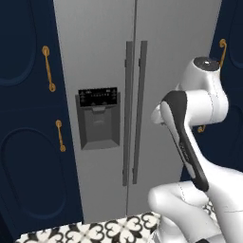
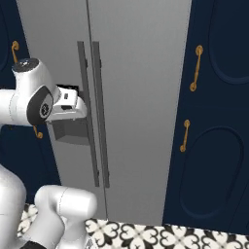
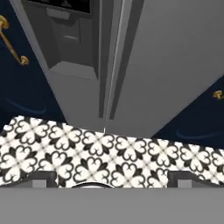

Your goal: Grab a lemon wedge from the fridge and one ice cube from the ice bowl, and put them in the glass of lemonade.

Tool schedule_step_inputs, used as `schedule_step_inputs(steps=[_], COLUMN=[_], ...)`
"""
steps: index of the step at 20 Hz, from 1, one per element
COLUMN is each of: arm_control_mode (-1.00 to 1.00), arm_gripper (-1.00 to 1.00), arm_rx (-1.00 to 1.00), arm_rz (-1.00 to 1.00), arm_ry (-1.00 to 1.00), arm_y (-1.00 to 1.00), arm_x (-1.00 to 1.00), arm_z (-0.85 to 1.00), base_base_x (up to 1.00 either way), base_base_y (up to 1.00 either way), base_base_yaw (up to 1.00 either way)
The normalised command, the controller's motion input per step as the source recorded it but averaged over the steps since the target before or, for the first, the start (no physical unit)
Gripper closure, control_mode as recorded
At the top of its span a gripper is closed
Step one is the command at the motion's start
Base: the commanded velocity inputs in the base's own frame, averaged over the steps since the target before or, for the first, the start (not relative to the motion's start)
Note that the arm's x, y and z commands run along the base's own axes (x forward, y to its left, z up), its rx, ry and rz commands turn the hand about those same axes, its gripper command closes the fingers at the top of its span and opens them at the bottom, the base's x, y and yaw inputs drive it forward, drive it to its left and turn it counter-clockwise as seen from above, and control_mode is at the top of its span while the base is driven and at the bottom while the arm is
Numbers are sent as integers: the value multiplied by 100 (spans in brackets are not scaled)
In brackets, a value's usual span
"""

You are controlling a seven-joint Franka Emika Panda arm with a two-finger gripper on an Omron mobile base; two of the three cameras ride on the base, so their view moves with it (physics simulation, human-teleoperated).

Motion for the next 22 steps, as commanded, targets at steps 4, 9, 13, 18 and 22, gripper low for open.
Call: schedule_step_inputs(steps=[4,9,13,18,22], arm_control_mode=[-100,-100,-100,-100,-100], arm_gripper=[-100,-100,-100,-100,-100], arm_rx=[-15,6,15,14,10], arm_rz=[0,-7,-16,-18,-13], arm_ry=[-21,-8,0,0,-2], arm_y=[1,-7,-16,0,0], arm_x=[-3,14,88,100,84], arm_z=[71,12,2,0,0], base_base_x=[0,0,0,0,0], base_base_y=[0,0,0,0,0], base_base_yaw=[0,0,0,0,0])
